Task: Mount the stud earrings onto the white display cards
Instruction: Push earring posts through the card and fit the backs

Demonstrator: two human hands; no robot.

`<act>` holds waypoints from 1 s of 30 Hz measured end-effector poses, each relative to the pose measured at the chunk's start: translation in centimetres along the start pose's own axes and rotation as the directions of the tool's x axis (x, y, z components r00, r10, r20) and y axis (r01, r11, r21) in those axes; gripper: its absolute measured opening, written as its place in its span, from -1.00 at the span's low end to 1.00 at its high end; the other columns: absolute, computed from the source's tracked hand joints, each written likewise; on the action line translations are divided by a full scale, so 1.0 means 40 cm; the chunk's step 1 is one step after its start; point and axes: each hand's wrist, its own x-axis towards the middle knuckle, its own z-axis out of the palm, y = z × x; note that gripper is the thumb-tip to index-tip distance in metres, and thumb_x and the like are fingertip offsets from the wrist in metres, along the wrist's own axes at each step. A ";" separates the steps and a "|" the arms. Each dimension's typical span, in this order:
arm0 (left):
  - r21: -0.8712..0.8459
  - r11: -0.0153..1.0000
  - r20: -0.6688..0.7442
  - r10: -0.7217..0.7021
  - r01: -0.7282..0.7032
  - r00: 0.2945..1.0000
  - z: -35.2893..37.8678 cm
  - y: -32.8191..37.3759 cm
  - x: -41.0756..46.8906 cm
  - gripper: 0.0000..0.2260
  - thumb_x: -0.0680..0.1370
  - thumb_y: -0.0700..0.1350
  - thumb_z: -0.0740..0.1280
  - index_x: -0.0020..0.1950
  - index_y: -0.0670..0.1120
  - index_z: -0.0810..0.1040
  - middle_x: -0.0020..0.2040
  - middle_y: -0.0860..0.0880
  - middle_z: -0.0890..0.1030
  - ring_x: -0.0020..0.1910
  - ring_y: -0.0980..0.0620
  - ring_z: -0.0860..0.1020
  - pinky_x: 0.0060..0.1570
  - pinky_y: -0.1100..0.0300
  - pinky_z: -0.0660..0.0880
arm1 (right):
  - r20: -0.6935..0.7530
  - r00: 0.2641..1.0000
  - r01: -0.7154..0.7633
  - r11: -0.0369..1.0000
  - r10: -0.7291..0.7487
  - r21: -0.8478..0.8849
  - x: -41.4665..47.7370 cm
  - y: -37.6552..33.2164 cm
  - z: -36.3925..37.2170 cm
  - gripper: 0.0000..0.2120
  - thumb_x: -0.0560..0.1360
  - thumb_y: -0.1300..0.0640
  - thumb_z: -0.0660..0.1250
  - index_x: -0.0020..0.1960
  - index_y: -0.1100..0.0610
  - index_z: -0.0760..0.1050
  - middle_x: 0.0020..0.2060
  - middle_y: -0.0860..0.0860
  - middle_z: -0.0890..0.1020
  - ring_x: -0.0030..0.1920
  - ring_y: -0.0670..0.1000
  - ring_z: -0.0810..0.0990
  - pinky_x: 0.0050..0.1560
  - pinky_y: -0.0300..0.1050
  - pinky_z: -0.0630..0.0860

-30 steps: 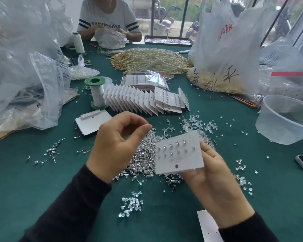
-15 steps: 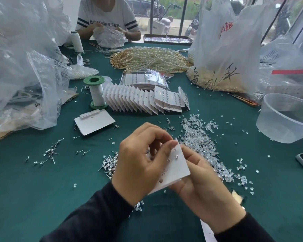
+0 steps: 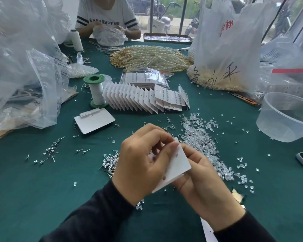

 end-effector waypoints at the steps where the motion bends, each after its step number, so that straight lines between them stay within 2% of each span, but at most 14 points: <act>1: -0.028 1.000 0.026 0.005 -0.004 1.000 -0.001 0.002 -0.001 -0.83 0.46 -0.10 0.37 -0.21 -0.21 0.61 -0.24 -0.05 0.59 -0.28 0.06 0.55 -0.28 0.16 0.50 | -0.024 0.999 0.038 0.999 -0.039 -0.014 0.001 0.002 -0.002 -0.80 0.30 0.21 0.47 -0.11 0.26 0.59 -0.16 0.25 0.61 -0.23 0.10 0.62 -0.27 -0.06 0.61; 3: -0.119 0.991 0.099 -0.057 0.068 0.993 -0.002 0.010 -0.005 -0.65 0.42 0.13 0.34 -0.15 -0.17 0.63 -0.18 -0.05 0.61 -0.20 0.06 0.58 -0.19 0.16 0.53 | -0.095 0.978 0.173 0.976 -0.187 -0.135 0.002 0.008 -0.005 -0.90 0.29 0.21 0.46 -0.19 0.17 0.62 -0.22 0.15 0.66 -0.24 0.04 0.64 -0.30 -0.16 0.57; 4: -0.188 0.969 0.137 -0.137 0.161 0.981 -0.002 0.014 -0.007 -0.58 0.37 0.23 0.34 -0.13 -0.13 0.63 -0.15 -0.04 0.62 -0.15 0.06 0.60 -0.12 0.16 0.54 | -0.134 0.942 0.263 0.926 -0.307 -0.272 0.002 0.012 -0.006 -0.96 0.32 0.22 0.44 -0.23 0.14 0.60 -0.28 0.06 0.67 -0.28 -0.03 0.64 -0.31 -0.24 0.54; 5: -0.274 0.922 0.176 -0.232 0.274 0.957 -0.003 0.017 -0.007 -0.56 0.30 0.28 0.38 -0.14 -0.09 0.64 -0.12 -0.02 0.63 -0.10 0.04 0.61 -0.06 0.15 0.55 | -0.152 0.876 0.345 0.815 -0.458 -0.466 0.002 0.017 -0.011 -0.93 0.36 0.24 0.43 -0.25 0.11 0.57 -0.33 -0.01 0.65 -0.31 -0.10 0.61 -0.31 -0.32 0.50; 7: -0.424 0.786 0.245 -0.379 0.450 0.892 -0.002 0.010 -0.006 -0.64 0.20 0.16 0.51 -0.18 -0.07 0.64 -0.11 -0.01 0.66 -0.06 0.05 0.63 -0.03 0.17 0.55 | -0.047 0.711 0.401 0.459 -0.702 -0.793 0.006 0.023 -0.014 -0.93 0.42 0.19 0.35 -0.22 0.06 0.52 -0.32 -0.08 0.59 -0.30 -0.19 0.54 -0.30 -0.41 0.45; 9: -0.495 0.706 0.259 -0.436 0.506 0.862 0.000 -0.001 -0.004 -0.76 0.23 -0.03 0.55 -0.22 -0.13 0.64 -0.10 -0.04 0.68 -0.10 0.09 0.65 -0.15 0.26 0.56 | 0.138 0.572 0.397 0.125 -0.808 -0.909 0.011 0.030 -0.016 -0.94 0.45 0.20 0.29 -0.17 0.17 0.52 -0.24 -0.03 0.56 -0.22 -0.16 0.52 -0.21 -0.37 0.49; 11: -0.491 0.705 0.249 -0.449 0.511 0.858 0.001 -0.008 -0.001 -0.85 0.25 -0.12 0.51 -0.25 -0.13 0.64 -0.13 -0.03 0.69 -0.11 0.10 0.64 -0.18 0.30 0.54 | 0.234 0.487 0.375 -0.041 -0.842 -0.926 0.017 0.034 -0.017 -0.91 0.47 0.25 0.27 -0.15 0.26 0.53 -0.20 0.01 0.53 -0.20 -0.13 0.51 -0.15 -0.32 0.50; 14: -0.456 0.701 0.255 -0.488 0.549 0.835 0.001 -0.016 -0.002 -0.89 0.27 -0.12 0.44 -0.23 -0.09 0.65 -0.20 -0.02 0.70 -0.17 0.07 0.64 -0.13 0.21 0.56 | 0.280 0.435 0.331 -0.137 -0.856 -0.934 0.021 0.033 -0.019 -0.88 0.47 0.27 0.25 -0.15 0.29 0.54 -0.18 0.09 0.56 -0.18 -0.02 0.53 -0.08 -0.29 0.47; 17: -0.413 0.711 0.227 -0.525 0.569 0.820 0.007 -0.017 -0.004 -0.90 0.29 -0.11 0.38 -0.22 -0.04 0.64 -0.35 0.02 0.66 -0.37 0.14 0.56 -0.31 0.26 0.51 | 0.321 0.420 0.282 -0.214 -0.849 -0.935 0.021 0.034 -0.019 -0.87 0.47 0.28 0.24 -0.16 0.30 0.53 -0.19 0.12 0.57 -0.15 0.02 0.50 -0.05 -0.24 0.43; 20: -0.340 0.729 0.184 -0.568 0.595 0.802 0.018 -0.024 -0.009 -0.89 0.29 -0.10 0.33 -0.26 -0.07 0.61 -0.40 0.05 0.63 -0.45 0.16 0.51 -0.40 0.31 0.43 | 0.382 0.442 0.265 -0.289 -0.812 -0.920 0.025 0.038 -0.018 -0.87 0.47 0.28 0.24 -0.17 0.30 0.53 -0.21 0.13 0.57 -0.15 0.07 0.48 -0.10 -0.12 0.44; 23: -0.274 0.699 0.229 -0.620 0.661 0.751 0.021 -0.034 -0.012 -0.96 0.36 -0.15 0.35 -0.29 -0.07 0.58 -0.41 0.02 0.61 -0.43 0.09 0.50 -0.34 0.14 0.48 | 0.424 0.486 0.228 -0.357 -0.765 -0.906 0.026 0.040 -0.021 -0.85 0.47 0.29 0.23 -0.18 0.31 0.55 -0.21 0.16 0.58 -0.17 0.13 0.50 -0.14 -0.03 0.47; 26: -0.258 0.623 0.286 -0.681 0.739 0.674 0.021 -0.047 -0.013 -0.84 0.50 -0.30 0.28 -0.23 -0.12 0.57 -0.32 -0.13 0.63 -0.32 -0.04 0.55 -0.19 -0.05 0.54 | 0.422 0.512 0.296 -0.307 -0.748 -0.904 0.022 0.030 -0.016 -0.85 0.47 0.28 0.24 -0.16 0.30 0.58 -0.17 0.16 0.58 -0.13 0.09 0.51 -0.06 -0.14 0.46; 28: -0.271 0.551 0.316 -0.724 0.789 0.614 0.018 -0.051 -0.010 -0.85 0.53 -0.32 0.23 -0.18 -0.17 0.55 -0.25 -0.19 0.61 -0.29 -0.07 0.56 -0.24 0.05 0.54 | 0.413 0.491 0.382 -0.237 -0.767 -0.893 0.015 0.005 -0.019 -0.86 0.45 0.30 0.27 -0.08 0.30 0.59 -0.12 0.12 0.58 -0.07 0.02 0.51 0.04 -0.25 0.44; 30: -0.322 0.474 0.325 -0.758 0.820 0.566 0.012 -0.053 -0.003 -0.85 0.55 -0.33 0.20 -0.15 -0.19 0.52 -0.25 -0.13 0.61 -0.37 0.05 0.59 -0.40 0.23 0.54 | 0.332 0.479 0.337 -0.178 -0.813 -0.924 0.010 -0.040 -0.038 -0.85 0.44 0.33 0.30 -0.02 0.28 0.59 -0.10 0.05 0.57 -0.05 -0.02 0.53 0.07 -0.24 0.45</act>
